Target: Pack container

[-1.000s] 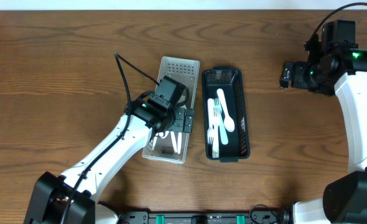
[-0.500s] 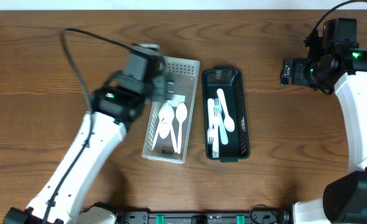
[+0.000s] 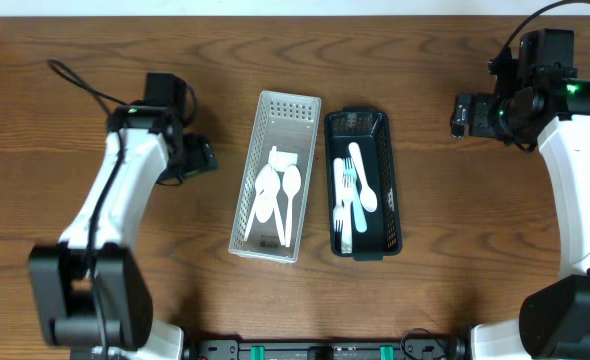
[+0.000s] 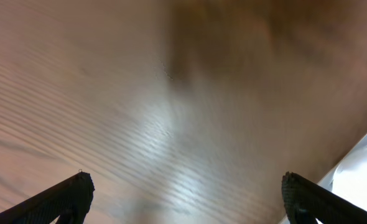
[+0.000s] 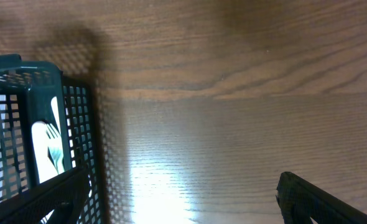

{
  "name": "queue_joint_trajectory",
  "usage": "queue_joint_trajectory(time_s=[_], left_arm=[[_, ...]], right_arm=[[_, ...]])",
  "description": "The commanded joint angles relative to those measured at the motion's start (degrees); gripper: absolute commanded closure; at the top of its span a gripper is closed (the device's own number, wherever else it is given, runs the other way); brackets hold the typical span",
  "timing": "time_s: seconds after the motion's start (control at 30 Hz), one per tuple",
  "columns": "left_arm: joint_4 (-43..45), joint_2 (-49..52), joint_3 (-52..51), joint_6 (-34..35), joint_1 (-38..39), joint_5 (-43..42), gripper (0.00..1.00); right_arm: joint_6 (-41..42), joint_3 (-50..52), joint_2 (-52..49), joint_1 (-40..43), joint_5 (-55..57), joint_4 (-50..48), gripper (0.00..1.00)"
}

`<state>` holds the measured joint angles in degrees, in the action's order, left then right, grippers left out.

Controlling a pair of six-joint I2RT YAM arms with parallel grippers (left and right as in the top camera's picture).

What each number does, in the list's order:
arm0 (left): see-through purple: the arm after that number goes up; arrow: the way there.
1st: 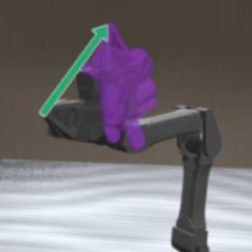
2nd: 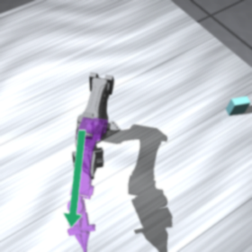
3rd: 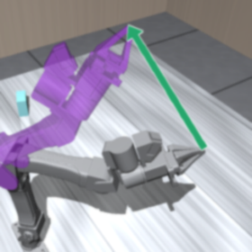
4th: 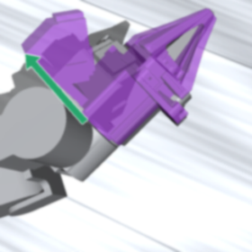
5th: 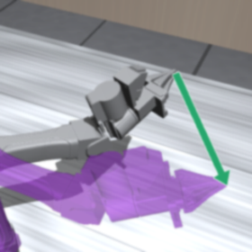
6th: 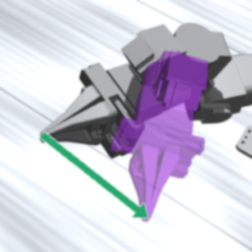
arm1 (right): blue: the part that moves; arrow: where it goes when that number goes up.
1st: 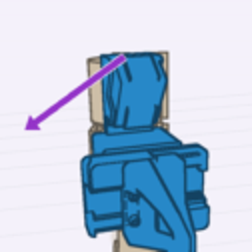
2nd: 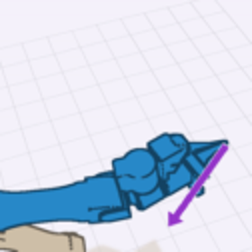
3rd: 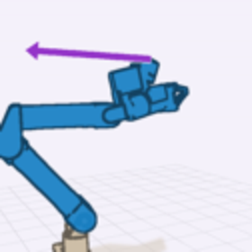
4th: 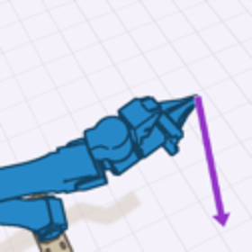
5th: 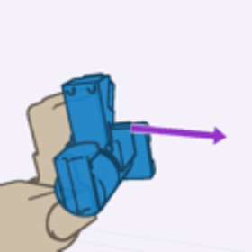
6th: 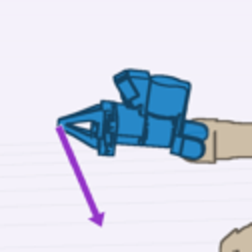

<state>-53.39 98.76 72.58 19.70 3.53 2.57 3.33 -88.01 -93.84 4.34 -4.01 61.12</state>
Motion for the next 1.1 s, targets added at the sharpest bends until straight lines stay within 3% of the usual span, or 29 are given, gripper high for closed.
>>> queue_joint_trajectory(time_s=[0.0, 0.17, 0.3, 0.6, 0.93, 1.07], left_arm=[[-1.2, 3.7, -0.4, 1.7, 1.8, -7.6, 0.02], [-1.1, 4.5, -0.4, 1.4, 5.4, -11.3, 0.02], [-1.0, 4.5, -0.4, 1.0, 7.9, -19.7, 0.02], [0.7, 4.5, -0.4, 1.6, 9.0, -20.0, 0.02], [1.5, -3.1, 2.6, -0.2, 4.2, -6.2, 0.02], [7.4, -10.0, 2.8, -6.6, 2.5, -1.3, 0.02]], right_arm=[[-0.9, 0.2, -0.3, 0.5, 0.6, 0.2, 0.01], [-0.9, 0.2, -0.3, 0.5, 0.6, 0.2, 0.01], [-0.9, 0.2, -0.3, 0.5, 0.6, 0.2, 0.01], [-0.9, 0.2, -0.3, 0.5, 0.6, 0.5, 0.01], [-0.9, 0.2, -0.3, 0.5, 0.6, -1.1, 0.01], [-4.2, 0.2, -0.3, 0.3, -1.8, -5.0, 0.01]])
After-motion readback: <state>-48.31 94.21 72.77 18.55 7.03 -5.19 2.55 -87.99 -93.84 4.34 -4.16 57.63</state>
